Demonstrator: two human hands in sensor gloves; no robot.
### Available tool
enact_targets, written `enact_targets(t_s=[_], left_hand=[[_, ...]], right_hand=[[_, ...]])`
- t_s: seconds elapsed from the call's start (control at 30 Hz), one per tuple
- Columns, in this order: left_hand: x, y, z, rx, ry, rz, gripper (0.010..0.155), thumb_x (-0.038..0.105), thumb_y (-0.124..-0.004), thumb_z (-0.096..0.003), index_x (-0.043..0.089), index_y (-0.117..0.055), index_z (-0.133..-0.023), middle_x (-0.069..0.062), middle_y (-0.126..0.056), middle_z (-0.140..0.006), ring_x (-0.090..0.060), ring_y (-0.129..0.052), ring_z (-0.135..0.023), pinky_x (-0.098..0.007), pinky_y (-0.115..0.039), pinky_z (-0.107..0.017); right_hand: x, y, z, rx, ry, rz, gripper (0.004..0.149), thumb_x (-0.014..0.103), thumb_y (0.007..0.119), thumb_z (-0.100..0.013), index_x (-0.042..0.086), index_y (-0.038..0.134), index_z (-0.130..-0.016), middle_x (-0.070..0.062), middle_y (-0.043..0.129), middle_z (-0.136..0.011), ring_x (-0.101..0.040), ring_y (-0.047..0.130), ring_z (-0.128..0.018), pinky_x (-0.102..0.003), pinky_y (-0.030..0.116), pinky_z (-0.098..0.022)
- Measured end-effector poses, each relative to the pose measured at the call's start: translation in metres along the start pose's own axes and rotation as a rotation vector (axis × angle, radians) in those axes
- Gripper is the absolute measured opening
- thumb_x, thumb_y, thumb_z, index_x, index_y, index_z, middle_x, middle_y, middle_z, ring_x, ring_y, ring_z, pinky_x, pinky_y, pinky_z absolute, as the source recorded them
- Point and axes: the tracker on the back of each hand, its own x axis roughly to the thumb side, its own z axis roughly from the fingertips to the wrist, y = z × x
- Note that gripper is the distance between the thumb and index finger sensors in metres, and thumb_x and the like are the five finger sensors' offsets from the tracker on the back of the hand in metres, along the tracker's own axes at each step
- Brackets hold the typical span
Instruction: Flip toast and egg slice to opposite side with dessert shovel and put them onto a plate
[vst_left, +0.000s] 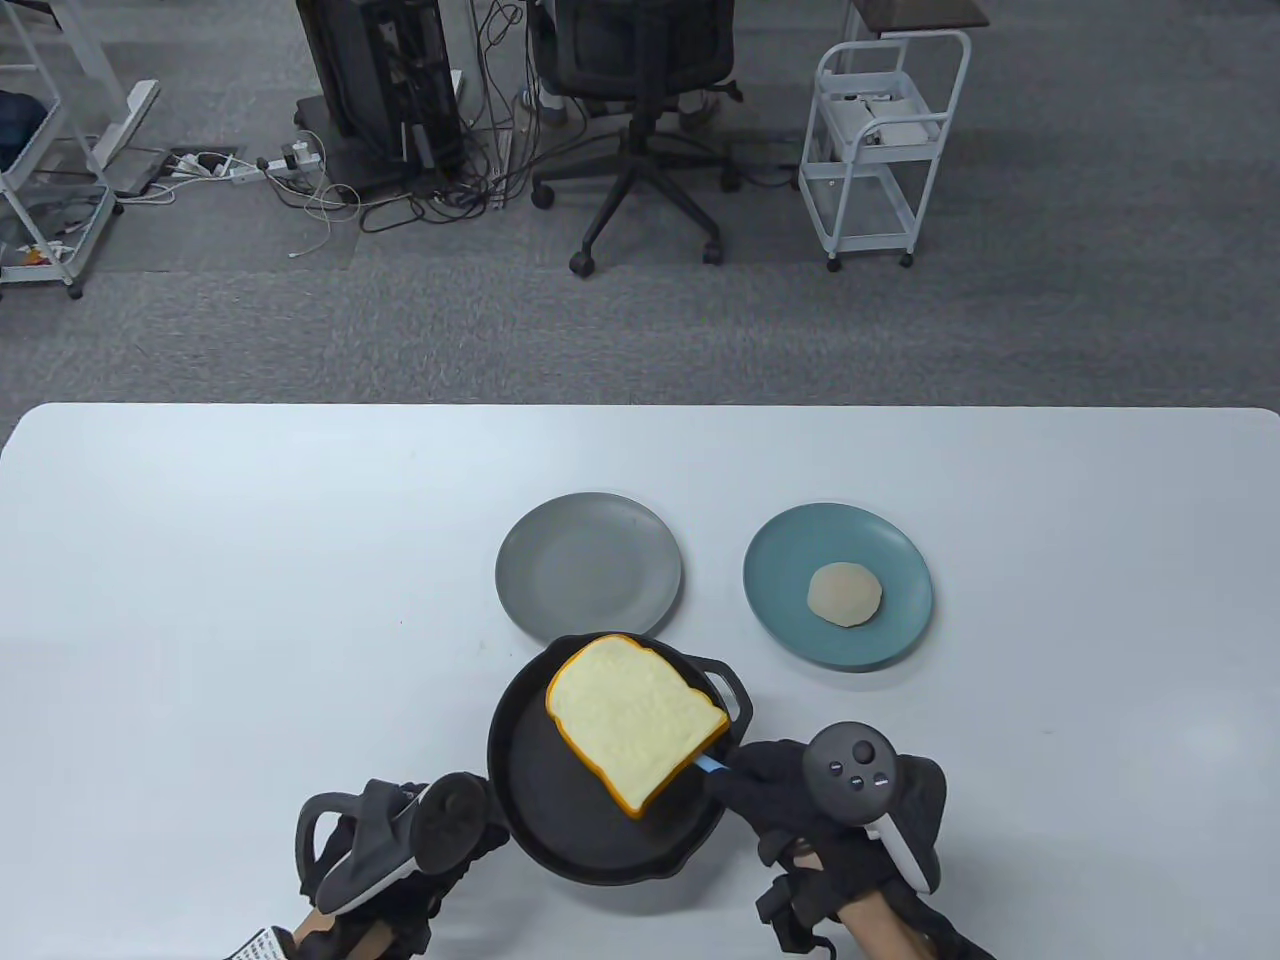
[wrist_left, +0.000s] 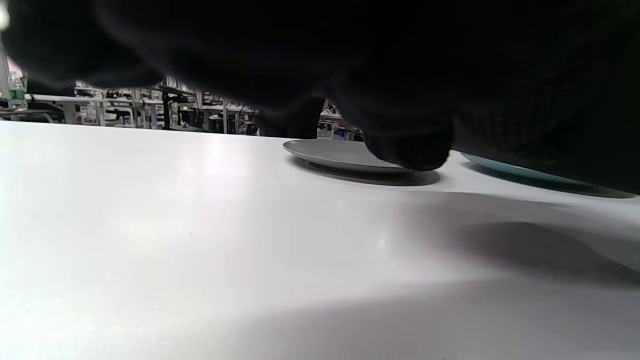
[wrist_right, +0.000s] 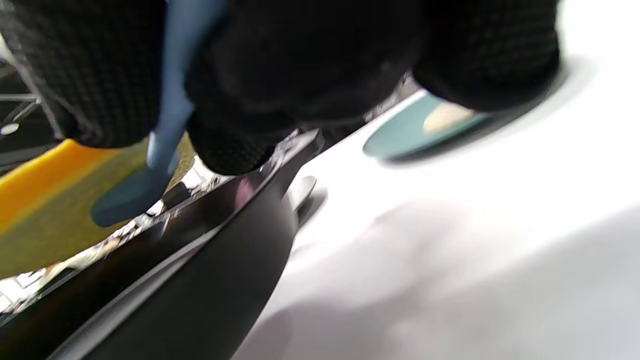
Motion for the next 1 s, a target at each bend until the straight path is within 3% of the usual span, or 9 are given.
enact_targets(t_s=[0.17,0.3,0.33,0.47,1.0], left_hand=[[-0.003,-0.002,-0.002,-0.023,0.005,0.017,0.049,0.062,-0.086,-0.0297,0.029,-0.098,-0.064,0.014,-0.098,-0.018,-0.013,-0.095,0.0,-0.037,-0.089,-0.02],[-0.001,-0.003,-0.003,-0.042,-0.005,0.057,0.049,0.062,-0.086,-0.0297,0.029,-0.098,-0.064,0.014,-0.098,-0.017,-0.013,-0.095,0.0,-0.037,-0.089,-0.018],[-0.002,-0.004,-0.003,-0.041,-0.006,0.07,0.049,0.062,-0.086,-0.0296,0.029,-0.098,-0.064,0.014,-0.098,-0.017,-0.013,-0.095,0.0,-0.037,-0.089,-0.018],[-0.004,-0.006,-0.005,-0.043,0.005,0.085,0.049,0.062,-0.086,-0.0296,0.028,-0.098,-0.064,0.014,-0.098,-0.017,-0.013,-0.095,0.001,-0.037,-0.089,-0.018],[-0.003,-0.006,-0.004,-0.012,-0.001,0.037,0.049,0.062,-0.086,-0.0297,0.029,-0.098,-0.064,0.014,-0.098,-0.017,-0.013,-0.095,0.0,-0.037,-0.089,-0.019]], right_hand=[[0.008,-0.023,0.014,-0.306,-0.096,0.207,0.045,0.05,0.099,-0.032,0.024,0.102,-0.068,0.004,0.107,-0.045,-0.014,0.102,-0.023,-0.042,0.087,-0.034],[0.03,-0.009,0.028,-0.431,-0.294,0.419,0.045,0.046,0.099,-0.034,0.025,0.099,-0.074,0.004,0.106,-0.053,-0.016,0.104,-0.031,-0.043,0.086,-0.039],[0.041,0.002,0.031,-0.413,-0.383,0.527,0.046,0.046,0.098,-0.034,0.025,0.098,-0.075,0.004,0.106,-0.054,-0.016,0.104,-0.033,-0.043,0.086,-0.04],[0.059,0.021,0.037,-0.391,-0.471,0.647,0.046,0.046,0.097,-0.034,0.026,0.098,-0.076,0.005,0.106,-0.056,-0.015,0.105,-0.035,-0.043,0.087,-0.04],[0.042,0.018,0.025,-0.259,-0.326,0.509,0.048,0.048,0.089,-0.038,0.022,0.096,-0.079,0.005,0.106,-0.053,-0.013,0.103,-0.029,-0.042,0.087,-0.037]])
